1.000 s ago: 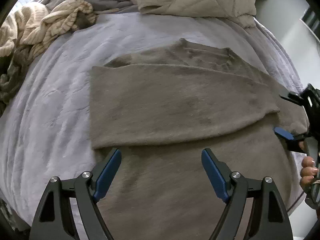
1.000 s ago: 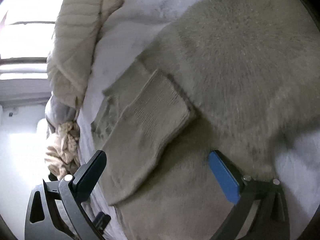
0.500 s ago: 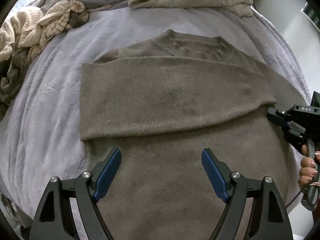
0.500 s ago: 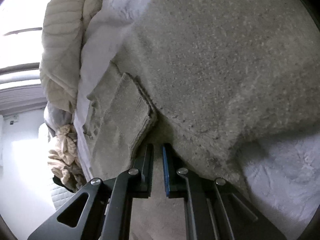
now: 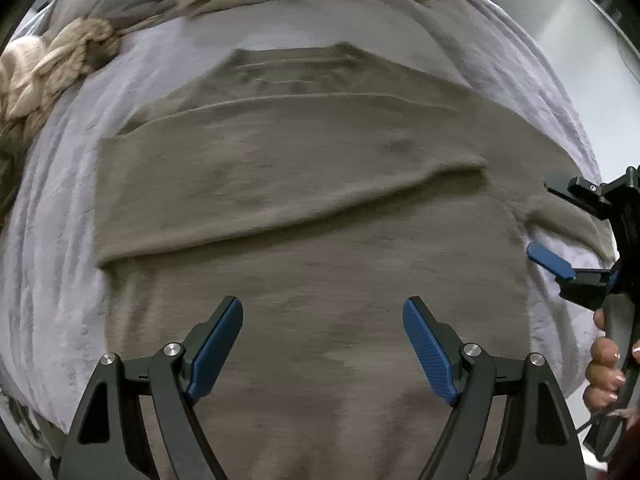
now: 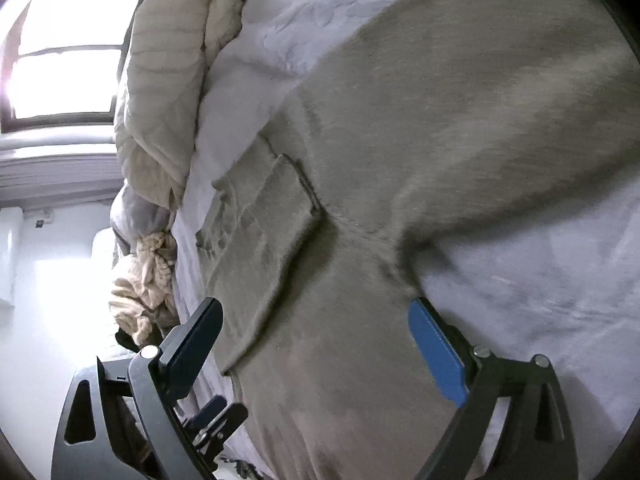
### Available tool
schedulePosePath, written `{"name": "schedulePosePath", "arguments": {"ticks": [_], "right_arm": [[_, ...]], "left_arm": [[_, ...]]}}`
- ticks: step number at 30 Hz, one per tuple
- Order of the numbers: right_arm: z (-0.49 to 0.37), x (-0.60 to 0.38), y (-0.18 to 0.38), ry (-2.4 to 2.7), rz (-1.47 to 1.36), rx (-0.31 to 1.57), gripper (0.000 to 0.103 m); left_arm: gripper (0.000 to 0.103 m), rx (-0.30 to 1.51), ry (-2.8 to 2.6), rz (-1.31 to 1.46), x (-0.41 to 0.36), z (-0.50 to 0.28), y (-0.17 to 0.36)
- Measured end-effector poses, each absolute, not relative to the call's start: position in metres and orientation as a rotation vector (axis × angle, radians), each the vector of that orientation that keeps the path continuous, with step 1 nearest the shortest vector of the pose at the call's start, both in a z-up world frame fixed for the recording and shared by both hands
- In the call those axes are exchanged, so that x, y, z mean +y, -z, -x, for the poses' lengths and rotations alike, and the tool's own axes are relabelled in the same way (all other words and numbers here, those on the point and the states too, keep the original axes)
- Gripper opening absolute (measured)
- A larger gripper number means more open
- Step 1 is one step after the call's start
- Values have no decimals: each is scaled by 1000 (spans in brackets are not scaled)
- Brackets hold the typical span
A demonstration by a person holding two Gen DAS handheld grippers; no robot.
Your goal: Fold small clothes
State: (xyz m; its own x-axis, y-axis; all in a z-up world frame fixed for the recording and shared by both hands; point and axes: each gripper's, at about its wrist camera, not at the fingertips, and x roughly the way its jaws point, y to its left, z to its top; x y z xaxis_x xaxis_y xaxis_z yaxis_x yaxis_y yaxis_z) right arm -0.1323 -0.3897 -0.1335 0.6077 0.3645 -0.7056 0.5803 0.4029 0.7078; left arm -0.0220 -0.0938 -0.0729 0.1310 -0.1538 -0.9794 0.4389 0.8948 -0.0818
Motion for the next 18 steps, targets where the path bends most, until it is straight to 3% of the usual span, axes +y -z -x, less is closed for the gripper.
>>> {"name": "schedulePosePath", "arguments": {"ticks": [13,16,18], "right_arm": [[239,-494,106,457,-1202,808,95],[268,-527,105,552,-1253,723,91],[289,-547,111,627,-1316,687,78]], "left_arm": [[83,1400,545,-346,-181,34,85],[83,1395,563,-347,-199,33,89],[83,1390,568,-345,-211,31,91]]}}
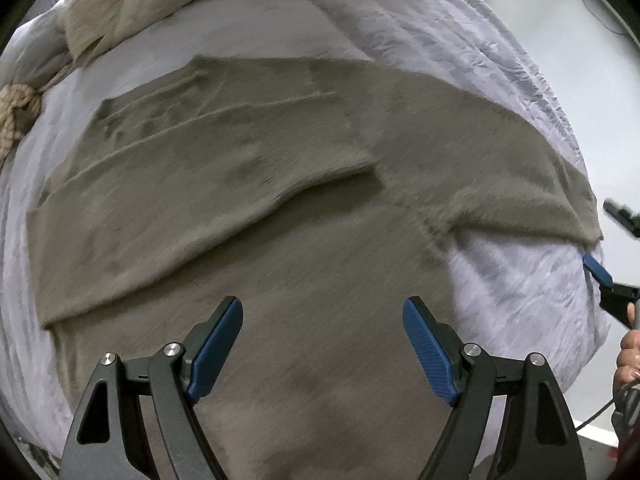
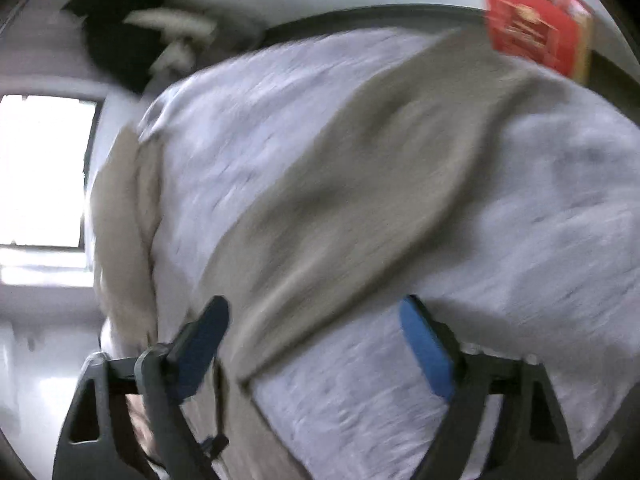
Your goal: Fold small clothes
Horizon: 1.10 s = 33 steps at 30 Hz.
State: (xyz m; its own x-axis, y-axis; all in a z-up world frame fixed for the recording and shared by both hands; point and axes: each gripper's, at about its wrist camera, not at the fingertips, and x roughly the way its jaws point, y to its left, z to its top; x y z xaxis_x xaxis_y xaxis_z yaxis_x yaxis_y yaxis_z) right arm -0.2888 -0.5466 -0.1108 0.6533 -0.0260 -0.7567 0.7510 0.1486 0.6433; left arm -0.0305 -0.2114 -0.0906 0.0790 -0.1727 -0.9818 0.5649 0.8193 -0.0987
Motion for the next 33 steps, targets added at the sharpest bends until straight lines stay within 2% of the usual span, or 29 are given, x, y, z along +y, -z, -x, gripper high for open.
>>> {"name": "schedulePosePath", "arguments": {"ticks": [2,10,11,12,13,14,15,19,23,33], "right_arm": [[307,-562,121,675,-1379,654,74],[318,-595,137,682,-1459,531,72],[316,-598,137,672,-1460,516,62],[313,-600,137,657,-1468,504,44],[310,-603,139,633,-1486,487,33],[308,-605,140,613,-1506,468,12],[308,-606,141,602,-1518,455,8],[300,-607,133,508,-1552,352,7],[270,-602,104,361,-1508,299,7],[91,-512,15,-8,-1111,523,7]], "left_arm": [[83,1385,572,-336,-223,27,93],[83,1318,570,-311,-267,7,100],[83,1305,571,-309,-275,5,101],[83,1297,574,-308,-280,4,103],[83,1291,576,-307,-287,4,106],[83,1291,583,-310,-296,3,111],[83,1297,591,-318,-301,4,116],[83,1328,631,-423,-319,12,138],[83,1324,677,-391,-301,7,127],[83,1218,551,-244,-145,-28,79]]}}
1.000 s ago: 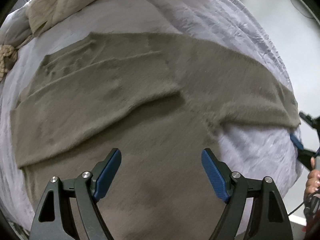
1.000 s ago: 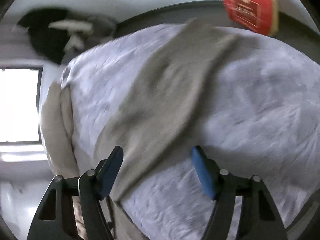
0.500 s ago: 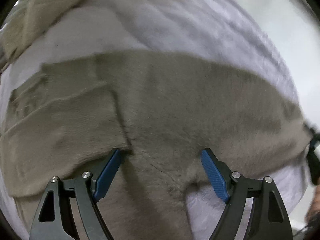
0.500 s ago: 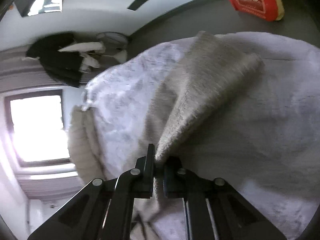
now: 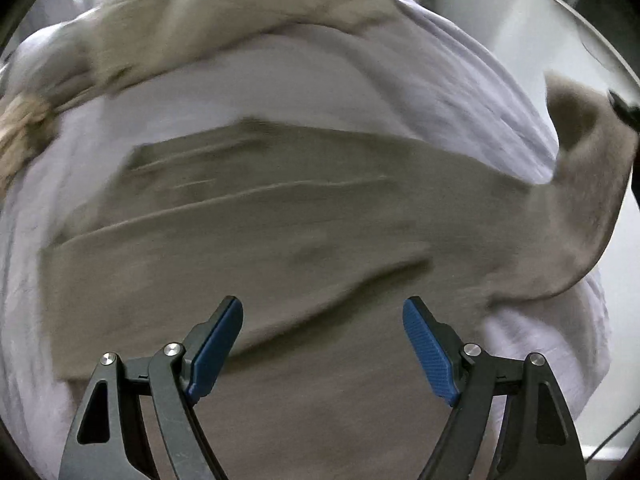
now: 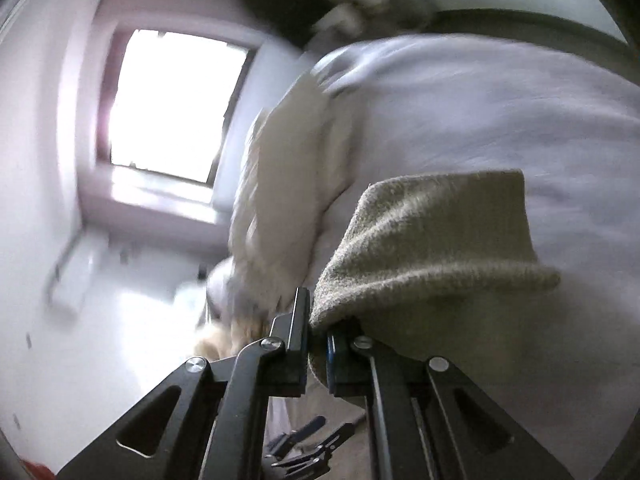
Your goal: Fold small clothes
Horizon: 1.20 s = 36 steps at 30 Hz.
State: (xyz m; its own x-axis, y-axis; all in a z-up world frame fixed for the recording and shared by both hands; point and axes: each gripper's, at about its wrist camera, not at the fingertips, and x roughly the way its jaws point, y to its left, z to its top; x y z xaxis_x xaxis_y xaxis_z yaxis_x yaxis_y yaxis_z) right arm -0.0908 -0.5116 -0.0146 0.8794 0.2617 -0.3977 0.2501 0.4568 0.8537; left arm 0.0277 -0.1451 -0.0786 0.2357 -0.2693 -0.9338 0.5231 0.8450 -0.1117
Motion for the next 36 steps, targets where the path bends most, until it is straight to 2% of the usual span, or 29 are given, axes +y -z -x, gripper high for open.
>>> {"name": "schedulePosePath", "arguments": {"ticks": [6,9,13,15,16,18,20,22,23,24,28,31,32,33,36], "right_arm": [[-25,-373,21,-229,-824,768,7],[-67,-290,54,-305,-671,922,7],[-98,-218,126,-272,-542,1169,10],[-105,-209,150,-202,-529,1246,19],[-103,-209,154,-181,-557,1241,21],[-91,-213,151,-143,-640,1191,43],[-87,-222,143,-93,-689,1135,46],[-91,-230,139,-62,-741,1105,40],[-96,-227,137,-44,-716,1095,14],[-98,-220,130,-45,-661,1085,8],[-100,-144,104,-200,-231,1111,8],[-85,-79,125,-316,127,1204,20],[-79,-73,133,-324,178,1223,35],[-73,-69,139,-324,201,1239,46],[-58,-95,137,-284,32,1261,48]], "left_arm": [[83,1231,369,-177,-25,-44,86],[83,1262,286,-136,23,-50,99],[83,1299,217,-96,70,-48,119],[83,1306,208,-75,83,-44,123],[83,1306,208,-65,88,-41,123],[83,1304,213,-45,101,-39,126],[83,1311,219,-28,109,-38,128],[83,1310,221,-18,116,-37,129],[83,1306,221,-12,118,-36,128],[83,1302,222,-2,120,-34,125],[83,1293,223,29,128,-32,123],[83,1304,214,39,134,-36,126],[83,1306,213,47,135,-38,125],[83,1308,215,56,135,-39,125],[83,1308,265,113,132,-47,121]]}}
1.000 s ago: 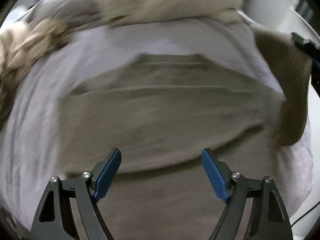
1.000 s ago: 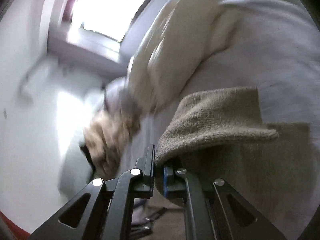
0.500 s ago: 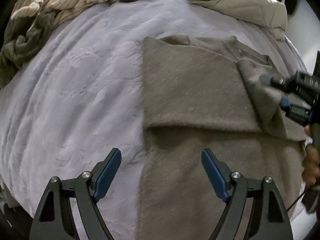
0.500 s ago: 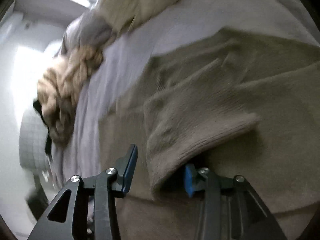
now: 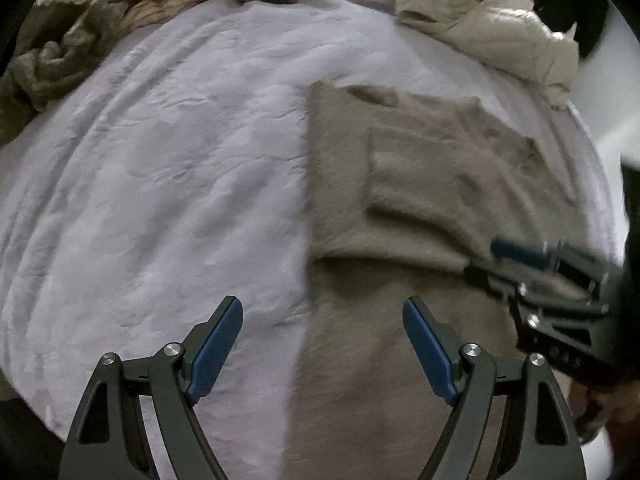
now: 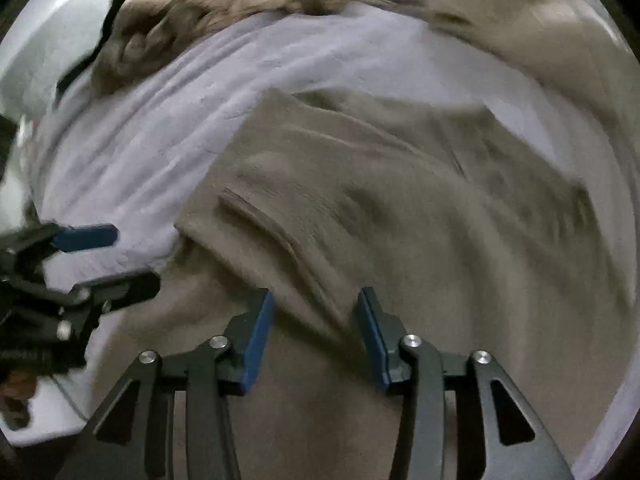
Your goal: Fold small clothes
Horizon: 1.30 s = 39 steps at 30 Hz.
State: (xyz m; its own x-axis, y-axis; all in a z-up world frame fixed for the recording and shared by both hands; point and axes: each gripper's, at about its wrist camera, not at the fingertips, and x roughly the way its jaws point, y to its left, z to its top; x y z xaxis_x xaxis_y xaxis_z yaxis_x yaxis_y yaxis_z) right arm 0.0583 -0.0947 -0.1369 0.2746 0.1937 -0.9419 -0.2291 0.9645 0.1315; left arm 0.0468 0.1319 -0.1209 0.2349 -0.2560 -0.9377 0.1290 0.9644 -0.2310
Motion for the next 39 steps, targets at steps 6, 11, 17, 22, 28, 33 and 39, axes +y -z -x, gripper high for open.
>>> {"name": "schedulePosePath", "arguments": {"ticks": [6,11,17,22,28,33,39], "right_arm": [[3,-214,130,-50,-504,1231,50],[61,-296,142,153,-872,1124,51],[101,-345,164,226,-1149,1003,51],[112,-363,171,284,-1286,889,50],[100,-375,140,226,-1124,897,6],[107,-392,168,230,-1065,1010,7],[109,-395,171,205,-1058,1022,10]], "left_arm": [[83,1344,386,268,105,-80,131],[83,1370,429,413,87,-103,142],[83,1380,337,570,90,-115,155],[7,1346,289,604,94,-121,152],[7,1284,367,483,87,-106,127],[7,1328,379,325,71,-93,145],[17,1314,357,247,78,-86,139]]}}
